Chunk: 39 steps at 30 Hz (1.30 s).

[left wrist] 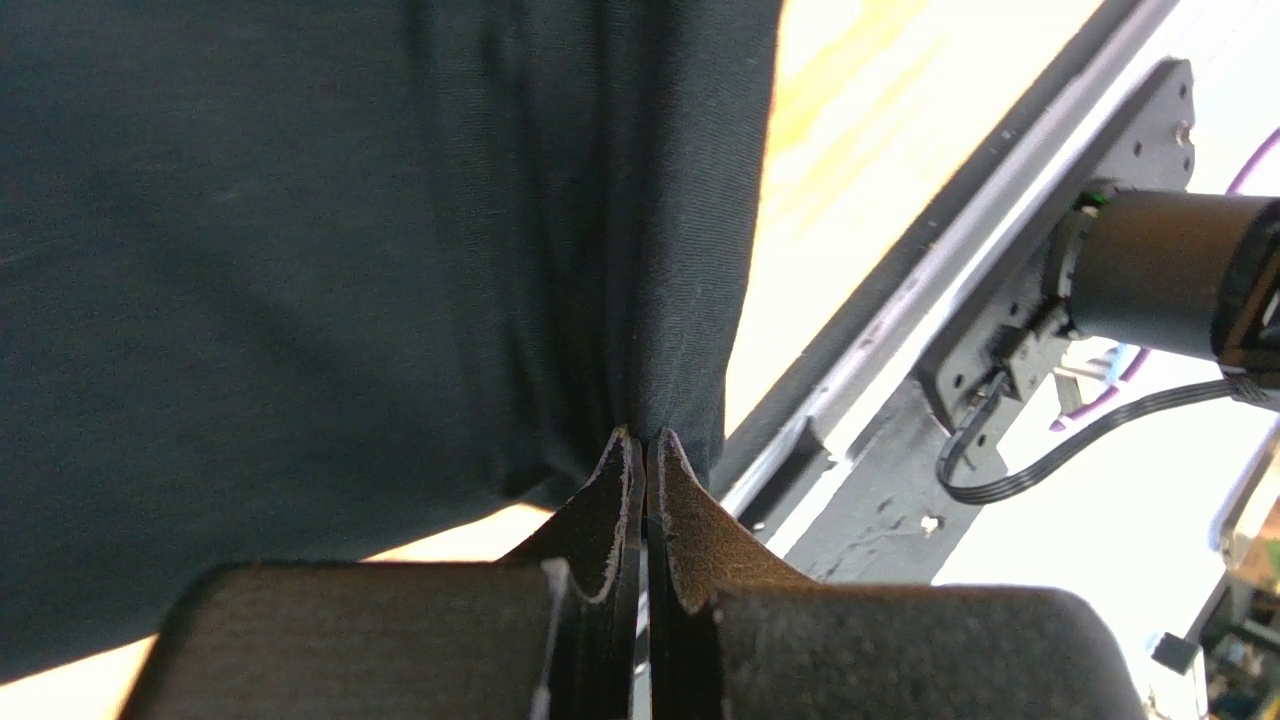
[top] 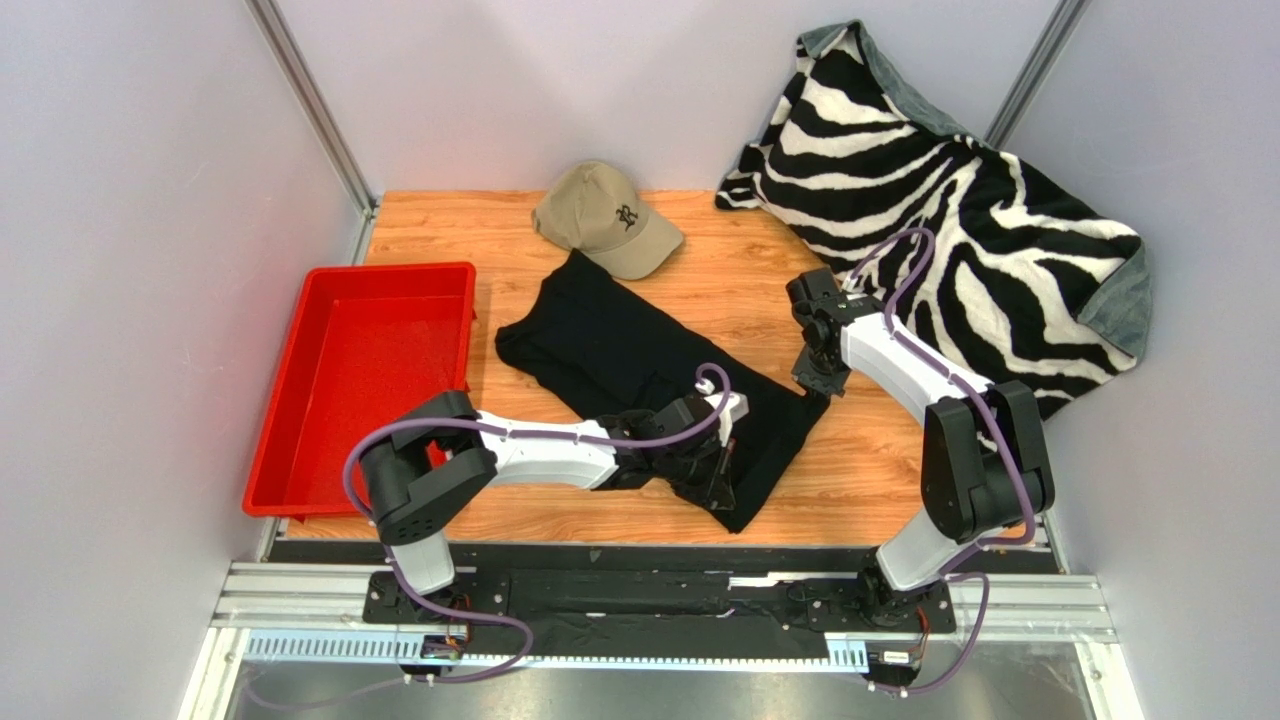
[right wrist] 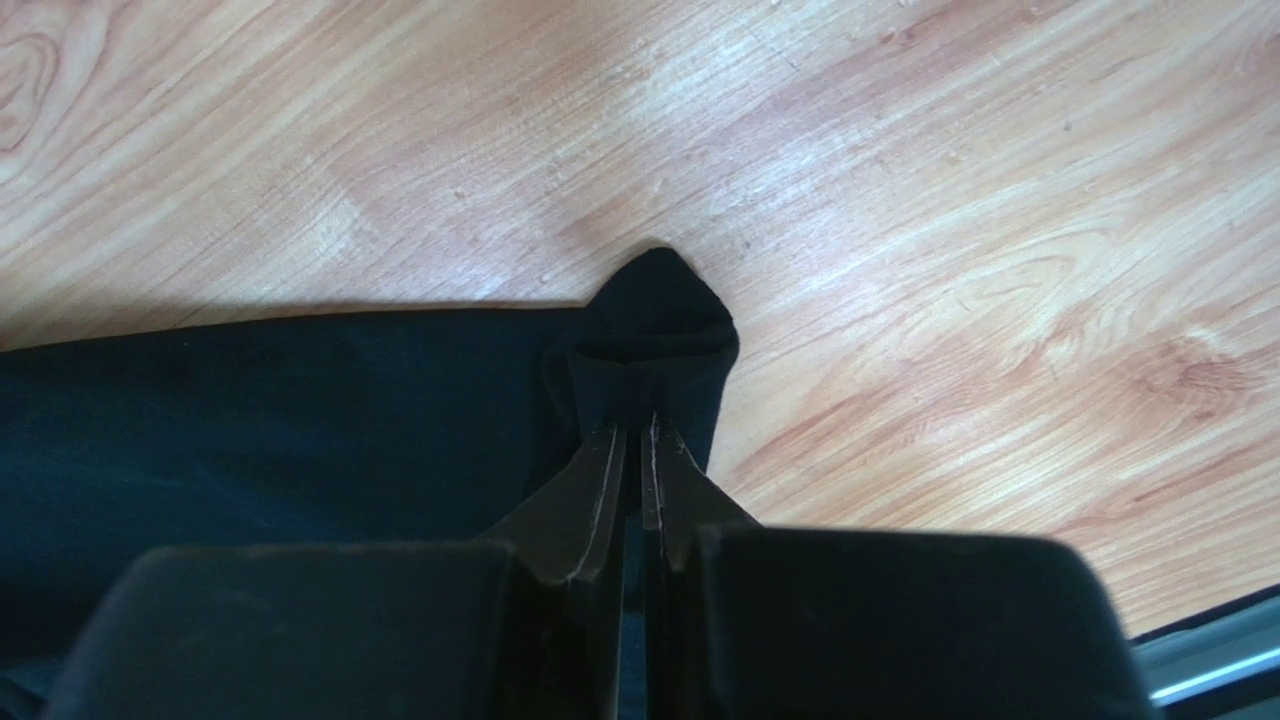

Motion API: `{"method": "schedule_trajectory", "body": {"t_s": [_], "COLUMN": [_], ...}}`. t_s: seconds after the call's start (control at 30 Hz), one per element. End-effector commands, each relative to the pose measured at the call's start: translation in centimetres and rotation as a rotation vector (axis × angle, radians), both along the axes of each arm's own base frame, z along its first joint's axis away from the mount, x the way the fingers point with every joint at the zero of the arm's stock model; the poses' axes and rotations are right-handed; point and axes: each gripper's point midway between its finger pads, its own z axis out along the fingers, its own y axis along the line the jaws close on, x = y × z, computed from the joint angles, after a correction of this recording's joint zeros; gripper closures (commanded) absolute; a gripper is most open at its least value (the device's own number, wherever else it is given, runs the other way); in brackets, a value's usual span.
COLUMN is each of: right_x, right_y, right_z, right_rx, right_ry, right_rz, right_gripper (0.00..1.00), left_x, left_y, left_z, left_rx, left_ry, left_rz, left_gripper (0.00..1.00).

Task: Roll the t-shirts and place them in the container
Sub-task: Roll the T-shirt to the center of the board.

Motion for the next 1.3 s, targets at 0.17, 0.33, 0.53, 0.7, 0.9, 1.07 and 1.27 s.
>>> {"method": "schedule_trajectory", "body": {"t_s": [0.17,0.33,0.53,0.7,0.9,1.07,1.27], "right_x": [4.1,5.2,5.6,5.9,4.1,0.7,-1.7], "right_y": [1.6,2.6,2.9,3.1,2.4,2.1,3.6], "right_z": [1.2,-0.1,-0.8,1.0,4.2,4.0,2.6], "right_rx": [0.058,0.078,0.083,0.097,0.107,0.156,0.269], "right_ry": [-0.145,-0.132,-0.129,-0.169,-0.250,-0.271,-0.312], "right_rz": [0.007,0.027,0.036,0.072,0.081,0.077,0.110], "right_gripper": [0.94,0.94,0.87,0.64,0.47,0.47,0.44], "left_x": [0.5,0.4,0.5,0.4,0.4,0.6,0.4], "left_y": [2.8,3.6,4.3,4.4,4.4,4.0,3.8], "left_z": [0.1,-1.3,-2.0,-3.1,-3.3,-2.9,-2.9], "left_rx": [0.056,0.109,0.148,0.175,0.194,0.184,0.177], "left_ry": [0.015,0.022,0.017,0.042,0.073,0.076,0.087], "left_rz": [0.017,0.020,0.027,0.026,0.050,0.052,0.047], "left_gripper": [1.00,1.00,1.00,1.00,1.00,1.00,1.00]}}
